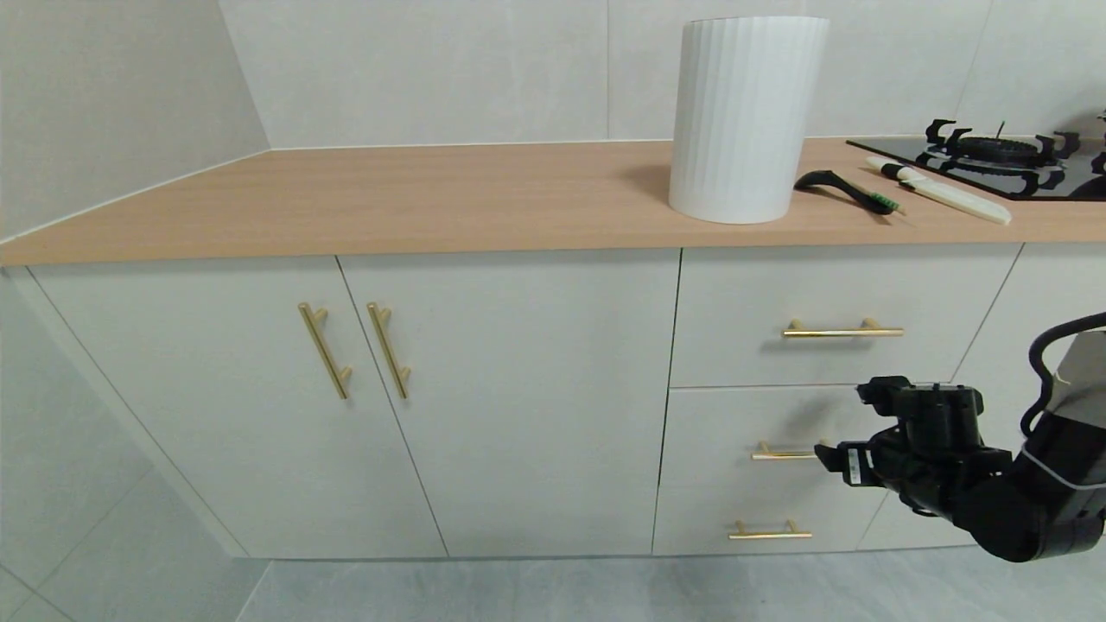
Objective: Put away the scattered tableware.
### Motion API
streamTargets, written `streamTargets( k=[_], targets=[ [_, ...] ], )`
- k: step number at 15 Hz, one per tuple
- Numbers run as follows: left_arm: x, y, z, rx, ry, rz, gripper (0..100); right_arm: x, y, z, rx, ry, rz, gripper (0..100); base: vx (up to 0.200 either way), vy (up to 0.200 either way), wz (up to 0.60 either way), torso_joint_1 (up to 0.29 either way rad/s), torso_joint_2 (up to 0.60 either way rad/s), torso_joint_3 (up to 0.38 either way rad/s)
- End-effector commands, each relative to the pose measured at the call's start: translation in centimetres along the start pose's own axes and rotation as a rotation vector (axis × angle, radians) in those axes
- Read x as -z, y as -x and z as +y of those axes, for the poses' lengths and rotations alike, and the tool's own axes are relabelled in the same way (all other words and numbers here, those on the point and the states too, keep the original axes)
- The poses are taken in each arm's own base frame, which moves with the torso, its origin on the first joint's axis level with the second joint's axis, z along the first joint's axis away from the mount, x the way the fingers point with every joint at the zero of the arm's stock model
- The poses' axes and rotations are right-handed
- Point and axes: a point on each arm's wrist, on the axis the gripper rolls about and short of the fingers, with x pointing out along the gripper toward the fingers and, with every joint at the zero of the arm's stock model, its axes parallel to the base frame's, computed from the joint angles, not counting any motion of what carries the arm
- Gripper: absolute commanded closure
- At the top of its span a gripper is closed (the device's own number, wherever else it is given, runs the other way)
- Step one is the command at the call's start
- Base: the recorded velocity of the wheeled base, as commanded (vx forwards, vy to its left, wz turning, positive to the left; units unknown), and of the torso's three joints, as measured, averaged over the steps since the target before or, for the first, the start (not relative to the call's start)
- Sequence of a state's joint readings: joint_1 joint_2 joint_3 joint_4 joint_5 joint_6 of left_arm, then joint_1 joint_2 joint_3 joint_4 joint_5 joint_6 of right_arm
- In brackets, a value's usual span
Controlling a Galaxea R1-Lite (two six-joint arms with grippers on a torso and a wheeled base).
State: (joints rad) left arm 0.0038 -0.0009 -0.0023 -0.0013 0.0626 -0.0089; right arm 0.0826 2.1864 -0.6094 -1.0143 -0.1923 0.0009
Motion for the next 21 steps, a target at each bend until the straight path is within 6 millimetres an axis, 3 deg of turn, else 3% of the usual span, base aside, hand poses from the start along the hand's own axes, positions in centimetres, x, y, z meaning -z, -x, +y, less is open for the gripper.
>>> streamTargets(
  k=[1, 13, 21],
  targets=[
    [0.0, 0.0, 0.0, -0.001, 0.000, 0.000, 0, 1.3, -1.5, 0.4, 0.023, 0.005, 0.017, 0, 0.000, 0.000, 0.00, 0.000, 0.00, 0.000],
    [0.0, 0.0, 0.0, -0.001, 0.000, 0.000, 0, 2.1, -4.5, 1.2, 0.094, -0.020, -0.055, 0, 0.000, 0.000, 0.00, 0.000, 0.00, 0.000],
    [0.0, 0.0, 0.0, -0.001, 0.000, 0.000, 0, 3.0, -5.2, 1.3, 0.101, -0.016, -0.041, 0, 0.000, 0.000, 0.00, 0.000, 0.00, 0.000]
  ],
)
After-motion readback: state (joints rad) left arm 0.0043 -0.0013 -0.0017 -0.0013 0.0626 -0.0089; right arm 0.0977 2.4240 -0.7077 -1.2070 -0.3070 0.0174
